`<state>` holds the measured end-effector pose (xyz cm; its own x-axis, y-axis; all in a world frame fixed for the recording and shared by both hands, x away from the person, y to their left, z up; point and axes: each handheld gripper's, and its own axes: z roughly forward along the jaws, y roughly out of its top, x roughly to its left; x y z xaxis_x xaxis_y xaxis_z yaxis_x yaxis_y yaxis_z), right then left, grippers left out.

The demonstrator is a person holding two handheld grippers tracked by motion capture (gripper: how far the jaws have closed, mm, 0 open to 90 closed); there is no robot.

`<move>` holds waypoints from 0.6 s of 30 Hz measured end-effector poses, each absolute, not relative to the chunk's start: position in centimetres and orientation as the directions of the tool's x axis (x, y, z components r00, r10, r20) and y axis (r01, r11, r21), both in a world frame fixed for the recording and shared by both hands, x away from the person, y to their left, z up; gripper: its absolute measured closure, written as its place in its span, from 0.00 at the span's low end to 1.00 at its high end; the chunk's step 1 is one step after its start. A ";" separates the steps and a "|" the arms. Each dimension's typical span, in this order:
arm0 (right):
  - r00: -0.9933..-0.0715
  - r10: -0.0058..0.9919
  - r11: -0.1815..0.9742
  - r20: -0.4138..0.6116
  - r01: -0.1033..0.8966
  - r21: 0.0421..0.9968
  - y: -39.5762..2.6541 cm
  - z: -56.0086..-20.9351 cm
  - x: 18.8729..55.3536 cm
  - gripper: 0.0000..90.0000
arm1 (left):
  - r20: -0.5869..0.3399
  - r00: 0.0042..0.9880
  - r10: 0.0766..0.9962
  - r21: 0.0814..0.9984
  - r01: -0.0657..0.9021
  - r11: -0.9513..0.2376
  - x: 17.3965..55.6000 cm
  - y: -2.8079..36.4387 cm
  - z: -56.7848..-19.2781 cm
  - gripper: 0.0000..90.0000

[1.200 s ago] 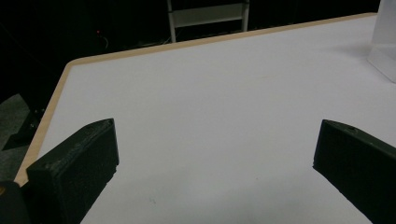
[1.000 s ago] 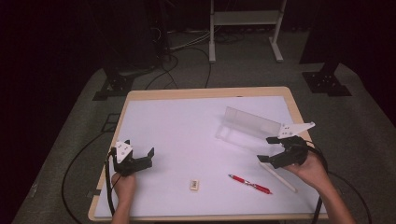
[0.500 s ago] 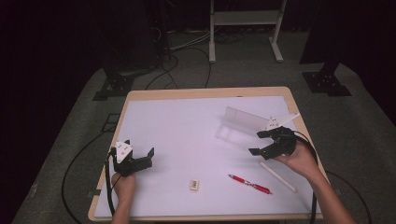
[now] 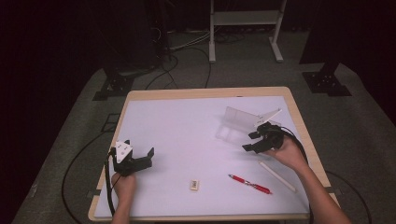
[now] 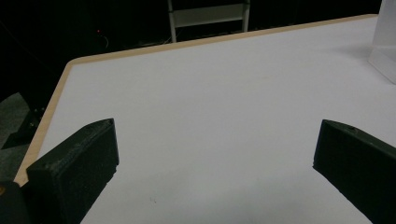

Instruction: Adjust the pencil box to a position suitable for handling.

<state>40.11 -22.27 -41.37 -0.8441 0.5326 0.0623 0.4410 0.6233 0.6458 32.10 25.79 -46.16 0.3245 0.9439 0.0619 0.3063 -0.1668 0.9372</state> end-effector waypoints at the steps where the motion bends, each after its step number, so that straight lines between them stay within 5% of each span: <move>1: -0.842 0.535 0.625 0.063 0.445 0.641 -22.3 -41.5 40.3 0.46 | 0.062 0.324 0.944 0.937 0.306 -0.167 32.1 25.8 -46.2 0.00; 18: -0.843 0.534 0.685 0.062 0.474 0.553 -21.4 -43.9 42.0 0.73 | 0.059 0.323 0.945 0.938 0.306 -0.163 32.1 25.8 -46.2 0.00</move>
<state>41.99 -21.40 -43.87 -0.8432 0.5340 0.0621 0.4744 0.6846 0.5534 32.11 25.81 -46.17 0.3231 0.9445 0.0589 0.3058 -0.1631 0.9380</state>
